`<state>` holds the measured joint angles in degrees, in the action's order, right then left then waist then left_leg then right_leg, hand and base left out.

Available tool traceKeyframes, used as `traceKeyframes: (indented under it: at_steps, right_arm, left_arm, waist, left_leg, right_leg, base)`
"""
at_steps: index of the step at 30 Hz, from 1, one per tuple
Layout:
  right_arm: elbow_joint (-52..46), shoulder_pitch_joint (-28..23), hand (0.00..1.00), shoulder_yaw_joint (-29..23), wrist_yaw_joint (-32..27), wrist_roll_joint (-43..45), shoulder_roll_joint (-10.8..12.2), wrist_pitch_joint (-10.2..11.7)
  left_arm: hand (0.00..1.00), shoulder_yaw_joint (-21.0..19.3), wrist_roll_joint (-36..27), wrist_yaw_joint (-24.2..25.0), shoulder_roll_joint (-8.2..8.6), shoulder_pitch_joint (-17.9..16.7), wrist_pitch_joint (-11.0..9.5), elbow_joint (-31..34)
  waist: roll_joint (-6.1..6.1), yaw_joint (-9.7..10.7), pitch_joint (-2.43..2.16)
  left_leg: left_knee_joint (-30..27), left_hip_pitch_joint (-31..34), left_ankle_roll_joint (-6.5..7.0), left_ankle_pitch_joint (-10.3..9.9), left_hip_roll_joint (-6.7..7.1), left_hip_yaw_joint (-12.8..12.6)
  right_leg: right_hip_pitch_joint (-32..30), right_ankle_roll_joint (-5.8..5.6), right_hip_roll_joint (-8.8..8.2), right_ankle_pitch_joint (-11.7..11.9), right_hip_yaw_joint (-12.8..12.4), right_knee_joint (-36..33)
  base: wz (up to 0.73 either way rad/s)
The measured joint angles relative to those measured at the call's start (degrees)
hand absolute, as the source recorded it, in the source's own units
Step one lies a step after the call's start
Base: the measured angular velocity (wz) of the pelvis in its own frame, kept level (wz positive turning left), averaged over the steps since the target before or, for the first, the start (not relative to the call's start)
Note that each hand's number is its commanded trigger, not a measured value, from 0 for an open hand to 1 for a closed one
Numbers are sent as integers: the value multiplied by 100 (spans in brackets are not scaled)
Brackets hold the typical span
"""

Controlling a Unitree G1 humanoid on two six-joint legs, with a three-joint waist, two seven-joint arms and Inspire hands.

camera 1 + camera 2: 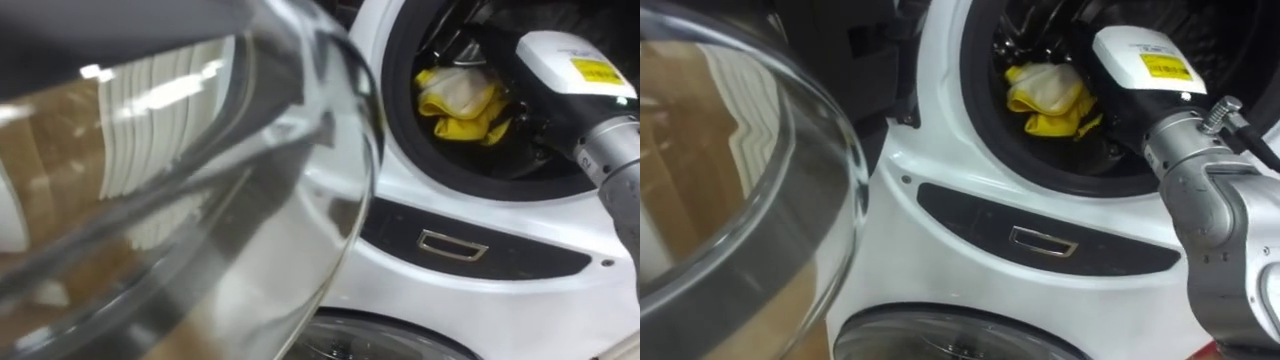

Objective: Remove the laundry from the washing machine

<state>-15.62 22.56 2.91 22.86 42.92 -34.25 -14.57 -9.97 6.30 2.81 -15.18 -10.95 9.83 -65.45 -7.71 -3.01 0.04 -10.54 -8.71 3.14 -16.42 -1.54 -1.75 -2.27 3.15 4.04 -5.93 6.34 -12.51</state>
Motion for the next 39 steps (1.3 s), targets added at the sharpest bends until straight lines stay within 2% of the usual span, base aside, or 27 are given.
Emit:
traceKeyframes:
  at_steps: [9,13,19,22,24,29,31,32,33,36,39]
  right_arm:
    - [-88,0,0,-100,292,38,0,-43]
    - [-37,0,0,-100,322,26,-1,-40]
    - [375,196,0,-61,481,-62,-7,-41]
    - [705,384,0,33,558,-268,-68,-35]
    - [820,400,0,32,580,-372,-191,6]
    - [1008,563,0,52,694,-258,-226,39]
    - [1122,642,0,118,708,-251,-322,86]
    - [1164,703,87,210,730,-249,-370,87]
    - [1231,770,100,334,732,-243,-412,87]
    - [1403,866,100,537,737,-236,-473,111]
    - [1515,953,100,726,851,-244,-626,179]
  left_arm:
    - [0,-2,-1,2,-1,5,-40,0]
    - [0,-1,3,3,-4,25,-45,2]
    - [0,30,17,68,-33,132,-43,76]
    - [0,81,21,103,-76,175,-50,80]
    - [0,78,38,127,-100,188,-105,83]
    - [0,67,74,176,-125,179,-116,121]
    - [0,71,71,190,-135,191,-145,135]
    - [0,80,69,205,-148,191,-159,134]
    - [0,139,70,237,-175,189,-159,131]
    - [0,262,77,251,-253,237,-183,130]
    - [0,371,74,270,-281,218,-238,112]
  waist:
    - [-10,-4,-5]
    - [-45,-42,14]
    - [-59,-225,23]
    - [-60,-345,24]
    - [-72,-399,30]
    - [-88,-530,36]
    - [-118,-557,47]
    - [-144,-568,53]
    - [-178,-572,49]
    - [-271,-689,60]
    - [-284,-704,61]
  left_leg:
    - [19,-10,0,0,-3,-4]
    - [7,-20,1,0,-3,-17]
    - [19,-41,0,0,2,10]
    - [58,-100,0,0,-2,6]
    - [58,-112,0,0,0,44]
    - [44,-104,-5,3,-1,80]
    - [38,-91,-13,7,2,119]
    - [37,-90,-19,11,6,143]
    - [36,-90,-23,13,8,164]
    - [19,-104,-41,10,5,200]
    - [19,-147,-41,10,-13,215]
  right_leg:
    - [1,0,7,0,-2,7]
    - [8,0,0,0,12,8]
    - [38,1,2,1,7,11]
    - [93,3,10,3,33,14]
    - [121,2,-3,3,99,15]
    - [132,3,-15,3,176,14]
    - [133,4,-26,2,216,15]
    - [140,8,-28,0,232,19]
    - [163,15,-22,4,239,51]
    - [205,35,5,17,245,87]
    - [254,35,-2,18,259,85]
  base:
    - [0]
    - [0]
    - [1]
    - [0]
    - [7]
    - [3]
    - [10]
    - [8]
    - [8]
    - [0]
    - [3]
